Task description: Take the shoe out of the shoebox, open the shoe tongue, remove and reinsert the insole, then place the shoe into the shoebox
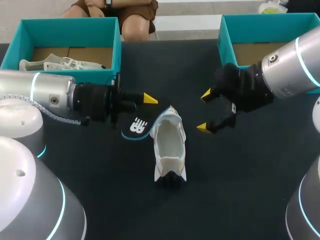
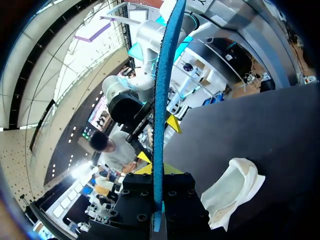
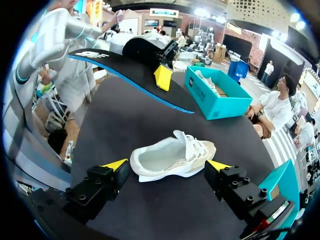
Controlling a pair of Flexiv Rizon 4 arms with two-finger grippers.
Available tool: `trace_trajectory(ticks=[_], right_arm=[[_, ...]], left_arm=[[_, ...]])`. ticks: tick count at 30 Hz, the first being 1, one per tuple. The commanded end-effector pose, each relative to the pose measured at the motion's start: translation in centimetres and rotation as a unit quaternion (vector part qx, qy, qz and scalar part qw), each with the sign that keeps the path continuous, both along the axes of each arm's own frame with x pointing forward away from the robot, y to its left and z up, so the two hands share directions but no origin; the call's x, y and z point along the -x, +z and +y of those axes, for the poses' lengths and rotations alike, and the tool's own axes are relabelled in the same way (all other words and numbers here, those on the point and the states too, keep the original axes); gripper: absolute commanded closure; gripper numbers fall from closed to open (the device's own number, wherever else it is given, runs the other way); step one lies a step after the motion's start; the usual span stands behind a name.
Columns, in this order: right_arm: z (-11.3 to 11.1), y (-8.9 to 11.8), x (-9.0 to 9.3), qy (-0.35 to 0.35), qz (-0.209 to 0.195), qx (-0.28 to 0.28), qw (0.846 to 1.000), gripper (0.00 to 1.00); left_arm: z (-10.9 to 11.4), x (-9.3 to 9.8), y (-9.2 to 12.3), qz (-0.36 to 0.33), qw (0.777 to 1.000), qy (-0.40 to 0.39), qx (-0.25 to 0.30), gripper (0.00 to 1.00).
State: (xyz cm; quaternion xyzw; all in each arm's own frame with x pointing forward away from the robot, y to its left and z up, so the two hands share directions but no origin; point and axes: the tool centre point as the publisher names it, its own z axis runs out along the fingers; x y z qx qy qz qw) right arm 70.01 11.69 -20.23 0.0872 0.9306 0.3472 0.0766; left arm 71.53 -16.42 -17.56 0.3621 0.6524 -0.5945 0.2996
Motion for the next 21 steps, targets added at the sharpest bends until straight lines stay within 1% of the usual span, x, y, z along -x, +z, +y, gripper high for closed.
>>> trace_trajectory(ticks=[1, 2, 3, 4, 5, 7, 9, 11, 13, 14, 15, 16, 17, 18, 21], right_arm=[[0.1, 0.0, 0.0, -0.001, 0.000, 0.001, 1.000, 0.00], [0.1, 0.0, 0.0, -0.001, 0.000, 0.001, 1.000, 0.00], [0.2, -0.2, -0.1, -0.001, -0.011, -0.011, 1.000, 0.00], [0.2, -0.5, -0.1, 0.004, -0.013, 0.001, 1.000, 0.00], [0.2, -0.8, -0.2, 0.018, -0.023, 0.017, 0.999, 0.00], [0.1, -1.8, -0.2, 0.026, -0.025, 0.047, 0.998, 0.00], [0.0, -2.9, -0.1, 0.032, -0.020, 0.055, 0.998, 0.00], [-0.1, -3.5, 0.0, 0.033, -0.024, 0.056, 0.998, 0.00], [-0.3, -4.4, 0.0, 0.033, -0.023, 0.058, 0.998, 0.00], [-0.4, -4.9, 0.0, 0.034, -0.015, 0.057, 0.998, 0.00], [-0.5, -5.1, 0.0, 0.035, -0.023, 0.064, 0.997, 0.00], [-0.5, -5.2, 0.0, 0.035, -0.022, 0.064, 0.997, 0.00], [-0.7, -5.7, -0.2, 0.034, -0.026, 0.057, 0.997, 0.00], [-0.7, -5.8, -0.2, 0.034, -0.028, 0.057, 0.997, 0.00], [-0.4, -6.6, -0.7, 0.062, -0.039, 0.059, 0.996, 0.00]], left_arm=[[0.0, 0.1, 0.0, 0.000, 1.000, 0.001, -0.001, 1.00], [0.0, 0.1, 0.0, 0.000, 1.000, 0.001, -0.001, 1.00], [0.0, 0.1, 0.0, 0.000, 1.000, 0.001, -0.001, 1.00], [0.0, 0.1, 0.0, 0.000, 1.000, 0.001, -0.001, 1.00], [0.0, 0.1, 0.0, 0.000, 1.000, 0.001, -0.001, 1.00], [0.4, 0.8, 0.0, 0.018, 1.000, -0.002, 0.005, 1.00], [0.9, 1.7, 0.8, 0.036, 0.999, -0.007, 0.035, 1.00], [1.3, 2.3, 1.2, 0.049, 0.998, -0.006, 0.044, 1.00], [1.6, 3.0, 1.4, 0.078, 0.995, -0.016, 0.055, 1.00], [1.6, 3.3, 1.4, 0.084, 0.995, -0.017, 0.052, 1.00], [1.5, 3.7, 1.2, 0.093, 0.994, -0.022, 0.054, 1.00], [1.5, 3.8, 1.2, 0.096, 0.994, -0.022, 0.055, 1.00], [1.2, 4.4, 0.8, 0.108, 0.992, -0.024, 0.057, 1.00], [1.1, 4.6, 0.7, 0.112, 0.992, -0.025, 0.060, 1.00], [0.6, 5.5, -0.1, 0.127, 0.989, -0.030, 0.064, 1.00]])
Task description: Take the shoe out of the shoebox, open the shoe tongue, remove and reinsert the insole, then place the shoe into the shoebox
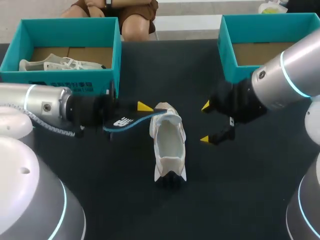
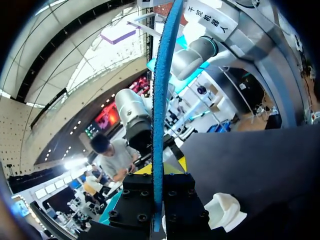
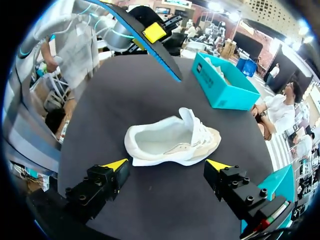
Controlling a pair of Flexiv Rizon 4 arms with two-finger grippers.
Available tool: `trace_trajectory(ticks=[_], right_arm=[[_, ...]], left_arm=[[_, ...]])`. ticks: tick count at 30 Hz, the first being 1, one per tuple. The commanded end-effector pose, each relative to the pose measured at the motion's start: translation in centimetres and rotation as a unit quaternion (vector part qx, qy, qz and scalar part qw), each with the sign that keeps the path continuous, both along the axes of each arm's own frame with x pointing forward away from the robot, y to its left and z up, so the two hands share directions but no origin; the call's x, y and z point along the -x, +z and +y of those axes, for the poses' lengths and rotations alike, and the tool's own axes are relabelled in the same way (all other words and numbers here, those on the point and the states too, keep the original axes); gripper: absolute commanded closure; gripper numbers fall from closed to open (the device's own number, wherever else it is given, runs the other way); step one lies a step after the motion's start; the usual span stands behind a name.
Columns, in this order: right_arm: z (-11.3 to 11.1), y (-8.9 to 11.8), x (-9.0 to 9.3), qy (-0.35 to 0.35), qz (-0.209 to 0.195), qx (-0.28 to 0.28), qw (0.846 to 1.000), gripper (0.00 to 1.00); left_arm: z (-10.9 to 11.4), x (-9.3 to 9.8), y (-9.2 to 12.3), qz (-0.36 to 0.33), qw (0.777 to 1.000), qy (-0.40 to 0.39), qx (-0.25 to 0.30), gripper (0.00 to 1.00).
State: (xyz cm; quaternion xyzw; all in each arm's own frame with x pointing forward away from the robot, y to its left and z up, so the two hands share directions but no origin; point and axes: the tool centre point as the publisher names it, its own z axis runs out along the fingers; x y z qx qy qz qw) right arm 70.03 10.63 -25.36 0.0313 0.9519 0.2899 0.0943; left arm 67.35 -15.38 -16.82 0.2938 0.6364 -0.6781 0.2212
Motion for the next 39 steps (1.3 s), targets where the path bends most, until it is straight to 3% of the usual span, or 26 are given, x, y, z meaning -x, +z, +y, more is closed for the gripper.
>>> trace_trajectory(ticks=[1, 5, 17, 27, 39], right_arm=[[0.7, -1.7, -0.9, 0.020, -0.009, 0.004, 1.000, 0.00], [0.7, -1.8, -0.9, 0.019, -0.009, 0.004, 1.000, 0.00], [0.7, -1.8, -0.9, 0.019, -0.009, 0.004, 1.000, 0.00], [1.7, -7.2, -1.9, 0.015, -0.036, 0.011, 0.999, 0.00], [2.8, -8.9, -3.3, 0.041, -0.028, -0.002, 0.999, 0.00]], left_arm=[[-0.5, 1.5, -1.0, 0.014, 1.000, 0.003, 0.007, 1.00], [-1.1, 2.2, -2.0, 0.022, 0.999, 0.002, 0.024, 1.00], [-1.1, 2.2, -2.0, 0.022, 0.999, 0.002, 0.024, 1.00], [-1.1, 2.2, -2.0, 0.022, 0.999, 0.002, 0.024, 1.00], [-1.1, 2.2, -2.0, 0.022, 0.999, 0.002, 0.024, 1.00]])
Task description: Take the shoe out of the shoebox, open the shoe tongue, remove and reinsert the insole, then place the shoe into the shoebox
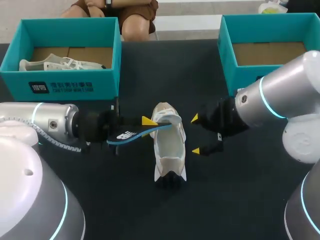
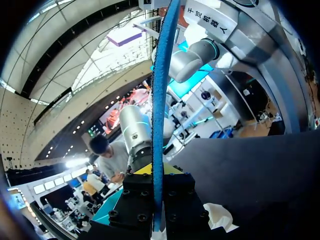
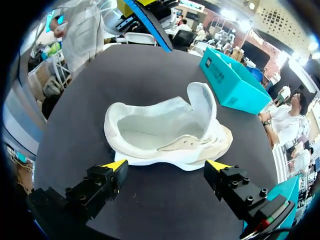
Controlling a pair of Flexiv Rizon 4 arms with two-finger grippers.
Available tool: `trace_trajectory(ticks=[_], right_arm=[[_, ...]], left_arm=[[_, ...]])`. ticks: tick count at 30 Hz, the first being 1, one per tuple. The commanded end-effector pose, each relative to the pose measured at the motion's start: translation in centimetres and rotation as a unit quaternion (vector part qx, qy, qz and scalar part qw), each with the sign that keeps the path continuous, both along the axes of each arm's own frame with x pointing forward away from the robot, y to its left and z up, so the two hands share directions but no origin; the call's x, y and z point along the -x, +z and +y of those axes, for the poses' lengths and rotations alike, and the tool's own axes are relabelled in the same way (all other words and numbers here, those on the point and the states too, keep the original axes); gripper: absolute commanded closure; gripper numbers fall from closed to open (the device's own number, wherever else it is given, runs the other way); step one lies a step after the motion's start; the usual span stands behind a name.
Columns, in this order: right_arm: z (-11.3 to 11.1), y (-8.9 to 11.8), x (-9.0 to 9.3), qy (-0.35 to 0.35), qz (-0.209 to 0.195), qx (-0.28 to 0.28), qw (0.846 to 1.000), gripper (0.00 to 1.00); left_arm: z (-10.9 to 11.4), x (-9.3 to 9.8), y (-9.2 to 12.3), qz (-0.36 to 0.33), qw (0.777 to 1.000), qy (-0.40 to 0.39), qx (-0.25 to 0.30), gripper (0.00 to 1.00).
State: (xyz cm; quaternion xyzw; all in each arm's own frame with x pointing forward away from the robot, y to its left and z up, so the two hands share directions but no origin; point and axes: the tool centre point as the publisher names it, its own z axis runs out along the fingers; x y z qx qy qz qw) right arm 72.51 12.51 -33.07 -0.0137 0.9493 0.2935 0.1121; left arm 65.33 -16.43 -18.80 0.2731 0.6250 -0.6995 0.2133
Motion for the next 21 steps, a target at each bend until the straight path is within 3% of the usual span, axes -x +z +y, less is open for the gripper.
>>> trace_trajectory(ticks=[1, 10, 21], right_arm=[[0.9, -1.2, -0.9, 0.000, 0.002, -0.003, 1.000, 0.00], [0.5, -1.1, -0.8, -0.011, 0.003, 0.004, 1.000, 0.00], [0.5, -1.1, -0.8, -0.011, 0.003, 0.004, 1.000, 0.00]], left_arm=[[0.0, 0.2, 0.0, 0.000, 1.000, 0.002, 0.001, 1.00], [-0.2, 0.7, -0.5, 0.004, 1.000, -0.001, 0.001, 1.00], [-1.0, 1.7, -3.0, 0.033, 0.999, -0.002, 0.000, 1.00]])
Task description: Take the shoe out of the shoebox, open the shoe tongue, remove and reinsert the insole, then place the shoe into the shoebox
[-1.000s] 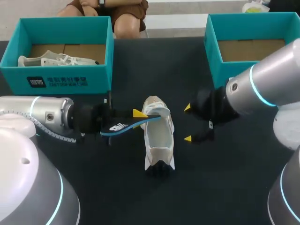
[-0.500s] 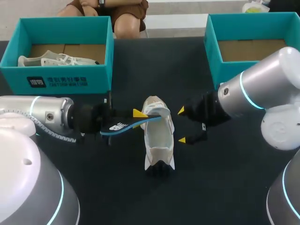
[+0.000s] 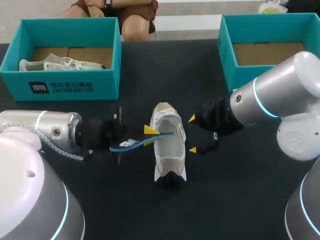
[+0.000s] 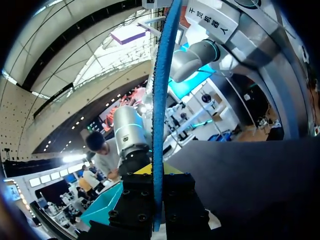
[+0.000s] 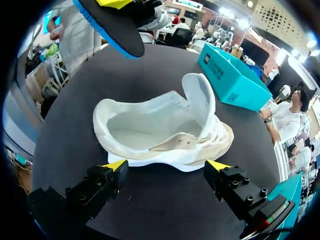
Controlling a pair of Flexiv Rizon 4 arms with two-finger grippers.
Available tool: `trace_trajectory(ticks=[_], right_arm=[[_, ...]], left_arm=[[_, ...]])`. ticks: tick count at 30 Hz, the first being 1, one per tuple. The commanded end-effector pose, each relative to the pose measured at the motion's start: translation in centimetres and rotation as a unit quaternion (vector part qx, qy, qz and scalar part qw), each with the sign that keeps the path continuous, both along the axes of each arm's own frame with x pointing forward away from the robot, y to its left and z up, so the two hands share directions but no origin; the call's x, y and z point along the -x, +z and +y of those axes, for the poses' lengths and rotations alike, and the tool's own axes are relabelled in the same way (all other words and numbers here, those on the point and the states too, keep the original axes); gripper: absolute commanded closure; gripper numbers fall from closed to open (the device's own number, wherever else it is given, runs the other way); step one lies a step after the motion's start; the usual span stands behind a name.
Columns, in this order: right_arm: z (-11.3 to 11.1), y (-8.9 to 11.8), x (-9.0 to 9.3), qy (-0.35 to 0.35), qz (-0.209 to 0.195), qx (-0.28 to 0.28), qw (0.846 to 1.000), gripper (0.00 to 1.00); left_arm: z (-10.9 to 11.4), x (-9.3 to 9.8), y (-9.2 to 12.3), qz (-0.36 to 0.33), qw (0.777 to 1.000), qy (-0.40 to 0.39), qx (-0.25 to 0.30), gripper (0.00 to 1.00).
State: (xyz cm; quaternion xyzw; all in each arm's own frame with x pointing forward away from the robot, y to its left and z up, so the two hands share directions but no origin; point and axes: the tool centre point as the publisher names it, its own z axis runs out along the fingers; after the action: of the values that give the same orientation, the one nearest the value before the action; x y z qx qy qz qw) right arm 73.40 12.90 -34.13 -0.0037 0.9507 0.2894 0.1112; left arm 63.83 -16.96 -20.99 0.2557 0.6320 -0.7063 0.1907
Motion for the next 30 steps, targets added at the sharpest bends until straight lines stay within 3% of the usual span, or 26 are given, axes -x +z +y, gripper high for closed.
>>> trace_trajectory(ticks=[1, 16, 30], right_arm=[[0.1, -0.1, 0.1, -0.002, -0.001, 0.001, 1.000, 0.00], [0.1, -0.1, 0.1, -0.002, -0.001, 0.001, 1.000, 0.00], [0.1, -0.1, 0.1, -0.002, -0.001, 0.001, 1.000, 0.00]], left_arm=[[-0.5, 0.2, -0.8, 0.003, 1.000, 0.002, 0.003, 1.00], [-1.6, -0.3, -4.3, 0.015, 1.000, 0.001, -0.007, 1.00], [-1.3, -0.8, -6.9, 0.023, 0.999, 0.017, -0.016, 1.00]])
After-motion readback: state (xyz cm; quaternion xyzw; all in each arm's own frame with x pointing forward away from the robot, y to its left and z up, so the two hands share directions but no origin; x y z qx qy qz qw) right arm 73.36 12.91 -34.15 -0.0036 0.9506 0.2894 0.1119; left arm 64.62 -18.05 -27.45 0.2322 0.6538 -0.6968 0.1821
